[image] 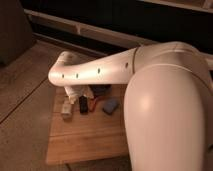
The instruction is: Move the arm in a circular motion
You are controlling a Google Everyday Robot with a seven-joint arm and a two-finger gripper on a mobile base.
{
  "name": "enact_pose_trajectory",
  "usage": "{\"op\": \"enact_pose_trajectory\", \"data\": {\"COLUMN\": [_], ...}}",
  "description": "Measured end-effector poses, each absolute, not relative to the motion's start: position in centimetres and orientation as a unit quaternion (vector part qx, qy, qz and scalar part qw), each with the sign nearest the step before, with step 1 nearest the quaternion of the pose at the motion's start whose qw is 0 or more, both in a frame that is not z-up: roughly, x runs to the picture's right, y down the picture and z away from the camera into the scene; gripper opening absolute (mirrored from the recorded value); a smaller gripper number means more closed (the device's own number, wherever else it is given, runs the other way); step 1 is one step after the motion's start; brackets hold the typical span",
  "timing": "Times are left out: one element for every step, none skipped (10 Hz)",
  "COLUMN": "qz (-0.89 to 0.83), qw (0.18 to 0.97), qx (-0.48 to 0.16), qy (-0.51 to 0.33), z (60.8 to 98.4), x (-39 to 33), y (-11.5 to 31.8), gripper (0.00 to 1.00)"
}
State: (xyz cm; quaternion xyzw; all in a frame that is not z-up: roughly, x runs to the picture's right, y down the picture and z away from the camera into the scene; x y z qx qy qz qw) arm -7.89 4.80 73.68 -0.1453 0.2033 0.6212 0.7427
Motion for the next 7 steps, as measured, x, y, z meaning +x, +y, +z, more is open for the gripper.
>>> {"op": "enact_pose_trajectory", "data": {"qz": [0.638,0.653,0.668,0.674,0.680,0.682,0.679], "qw": [0.724,0.708,0.691,0.684,0.680,0.685,0.693], "qx": [-0.140,-0.135,-0.127,-0.122,-0.114,-0.103,-0.097], "qy": [0.220,0.232,0.246,0.251,0.249,0.235,0.220], "z": [73.9,74.2,75.1,75.9,77.0,78.2,78.8], "x": [-5.4,-3.5,-0.7,0.5,1.6,1.6,0.8], "y": [4.4,3.7,1.7,0.5,-1.4,-4.0,-5.6], "gripper": [0.65,0.65,0.65,0.65,0.65,0.65,0.65]}}
